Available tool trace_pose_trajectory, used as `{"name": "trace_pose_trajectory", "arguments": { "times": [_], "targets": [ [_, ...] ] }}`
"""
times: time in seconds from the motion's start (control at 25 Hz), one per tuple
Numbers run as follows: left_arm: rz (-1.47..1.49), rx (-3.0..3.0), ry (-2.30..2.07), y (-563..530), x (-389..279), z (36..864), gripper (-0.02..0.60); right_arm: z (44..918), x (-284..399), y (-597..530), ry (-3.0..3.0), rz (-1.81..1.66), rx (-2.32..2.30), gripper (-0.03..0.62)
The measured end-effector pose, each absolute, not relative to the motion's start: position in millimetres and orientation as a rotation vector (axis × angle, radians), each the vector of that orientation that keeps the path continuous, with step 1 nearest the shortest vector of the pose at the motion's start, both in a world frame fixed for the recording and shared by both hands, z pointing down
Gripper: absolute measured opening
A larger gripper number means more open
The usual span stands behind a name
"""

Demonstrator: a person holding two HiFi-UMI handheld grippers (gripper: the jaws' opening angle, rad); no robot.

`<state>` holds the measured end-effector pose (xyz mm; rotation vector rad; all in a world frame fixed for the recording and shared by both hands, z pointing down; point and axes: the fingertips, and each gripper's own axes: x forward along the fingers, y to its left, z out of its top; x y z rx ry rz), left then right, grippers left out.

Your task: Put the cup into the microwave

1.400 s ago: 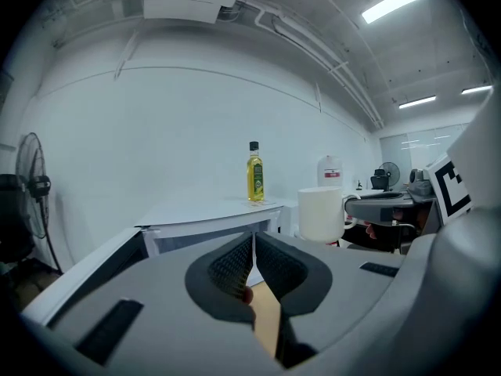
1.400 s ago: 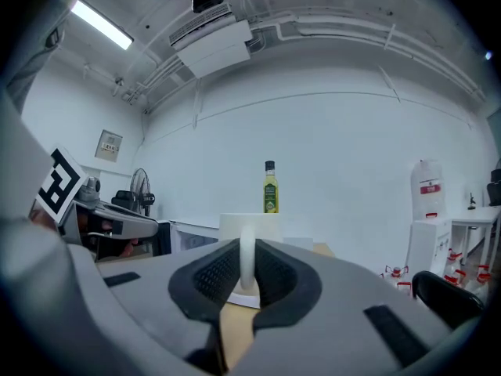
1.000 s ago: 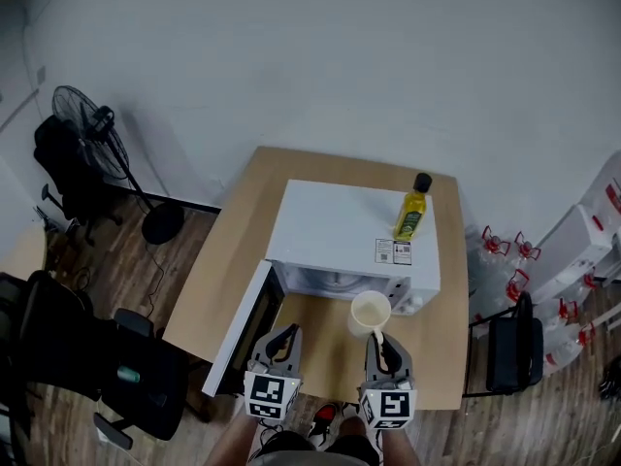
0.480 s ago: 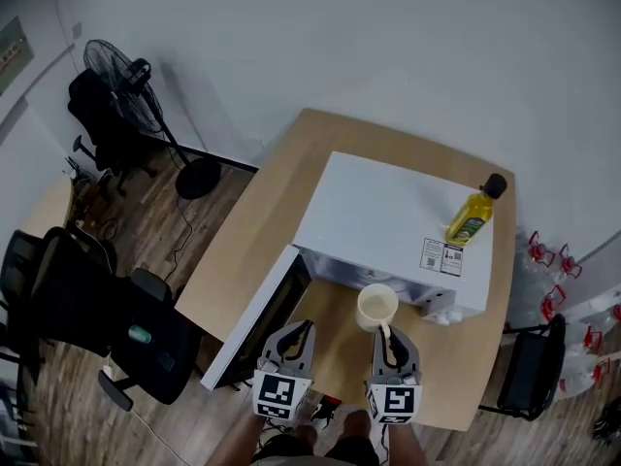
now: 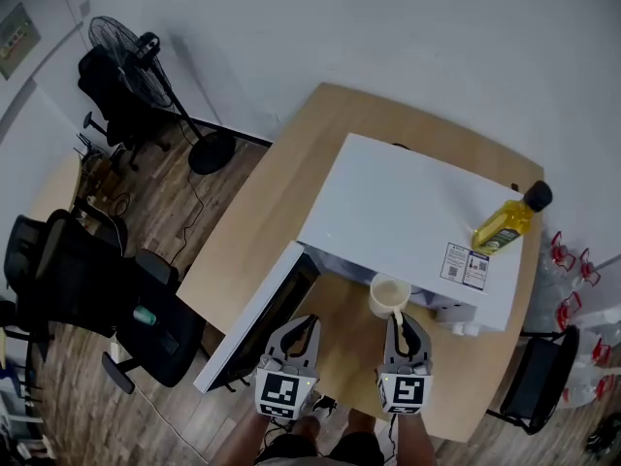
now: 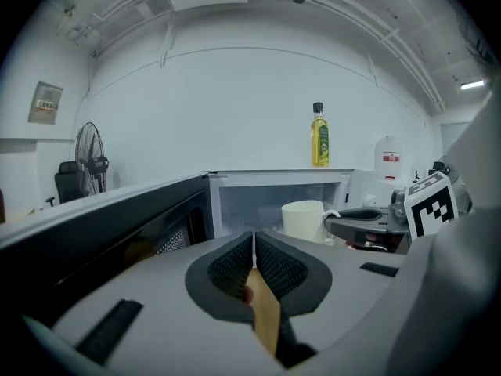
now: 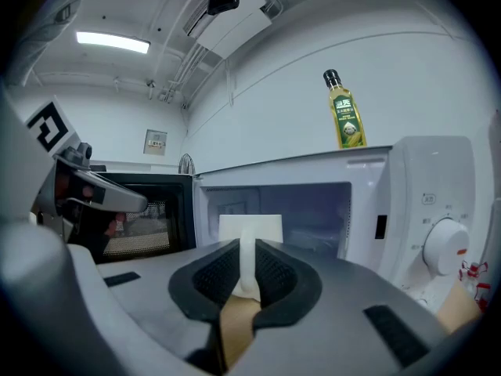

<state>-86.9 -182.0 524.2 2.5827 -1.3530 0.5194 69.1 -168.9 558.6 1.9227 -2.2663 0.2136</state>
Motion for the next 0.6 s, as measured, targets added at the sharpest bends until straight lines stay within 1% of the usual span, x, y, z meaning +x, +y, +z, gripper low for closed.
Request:
{"name": "trace_pose_trajectory", "arguments": {
  "times": [0.4, 0.6],
  "targets": [
    [0.523, 2.516, -1.394, -200.0, -83.2, 543.8, 0.032, 582.5, 68.8, -203.4, -2.308, 0.243, 1.884, 0.046],
    [0.542, 2.492, -1.391, -202.8, -80.1, 554.6, 0.032, 587.5, 65.9, -216.7, -2.327, 0.206, 1.865, 0.046]
  ]
}}
